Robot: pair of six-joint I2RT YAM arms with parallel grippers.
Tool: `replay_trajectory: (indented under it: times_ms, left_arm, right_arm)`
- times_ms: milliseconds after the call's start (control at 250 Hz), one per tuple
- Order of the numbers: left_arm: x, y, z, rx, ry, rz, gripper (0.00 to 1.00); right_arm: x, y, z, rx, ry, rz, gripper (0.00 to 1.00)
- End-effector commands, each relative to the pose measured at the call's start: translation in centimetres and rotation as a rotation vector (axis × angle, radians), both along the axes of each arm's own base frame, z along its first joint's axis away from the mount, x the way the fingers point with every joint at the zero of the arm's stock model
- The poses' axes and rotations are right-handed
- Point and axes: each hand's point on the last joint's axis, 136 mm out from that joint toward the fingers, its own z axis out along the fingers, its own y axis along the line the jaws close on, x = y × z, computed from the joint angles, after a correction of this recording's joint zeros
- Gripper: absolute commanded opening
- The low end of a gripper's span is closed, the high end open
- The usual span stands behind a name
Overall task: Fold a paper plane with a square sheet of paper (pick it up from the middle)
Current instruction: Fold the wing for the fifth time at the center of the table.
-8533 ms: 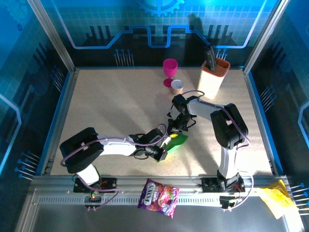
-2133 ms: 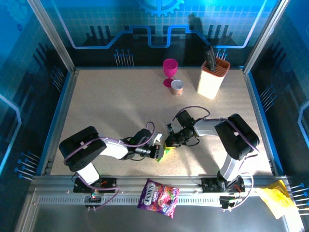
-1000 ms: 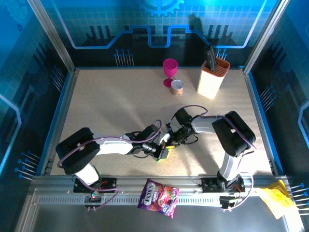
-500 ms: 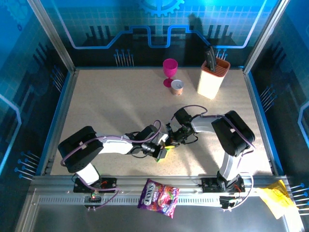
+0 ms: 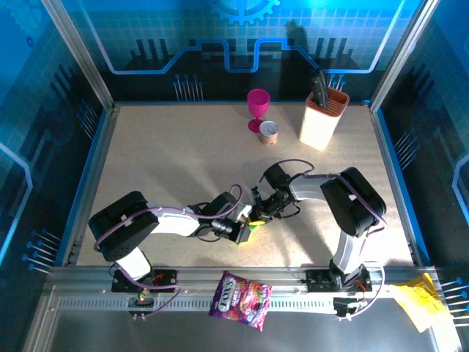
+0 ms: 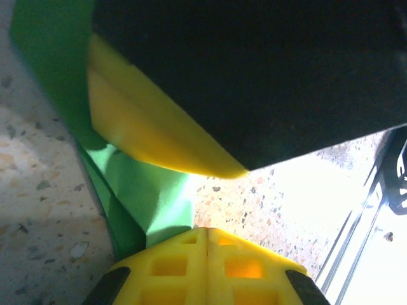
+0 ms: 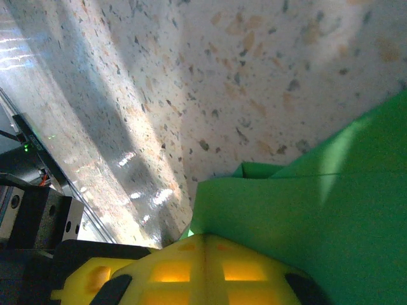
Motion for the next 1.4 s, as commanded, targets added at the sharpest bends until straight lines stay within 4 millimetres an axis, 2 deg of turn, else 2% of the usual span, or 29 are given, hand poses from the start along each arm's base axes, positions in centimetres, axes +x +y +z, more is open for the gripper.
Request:
replay_trajectory:
  times_ms: [0, 479, 767, 955, 1051, 1246, 1394]
  left_arm:
    - [-2.0, 2.4, -1.8, 0.086, 0.073, 0.002, 0.00]
    - [-3.7, 4.6, -2.2, 0.106, 0.111, 0.032, 0.00]
    - [-5.7, 6.3, -2.6, 0.121, 0.156, 0.082, 0.00]
    - [-3.2, 4.3, 2.0, 0.034, 0.042, 0.098, 0.00]
    - [-2.1, 2.8, 3.3, 0.002, 0.014, 0.084, 0.00]
    - [-1.1, 0.2, 3.6, -0.032, 0.022, 0.033, 0.00]
    - [-1.0, -0.7, 2.7, -0.024, 0.040, -0.004, 0.00]
  right_arm:
    - [-5.1, -6.3, -7.3, -0.389, 0.147, 0.013, 0.00]
    - [-5.3, -6.7, -7.6, -0.419, 0.165, 0.011, 0.00]
    - [-5.2, -6.7, -7.5, -0.422, 0.167, 0.010, 0.00]
    - [-5.2, -6.6, -7.4, -0.416, 0.165, 0.010, 0.00]
    - [-5.2, -6.6, -7.4, -0.416, 0.164, 0.012, 0.00]
    - [-5.2, -6.5, -7.4, -0.408, 0.164, 0.011, 0.00]
    - [-5.1, -6.4, -7.4, -0.405, 0.163, 0.009, 0.00]
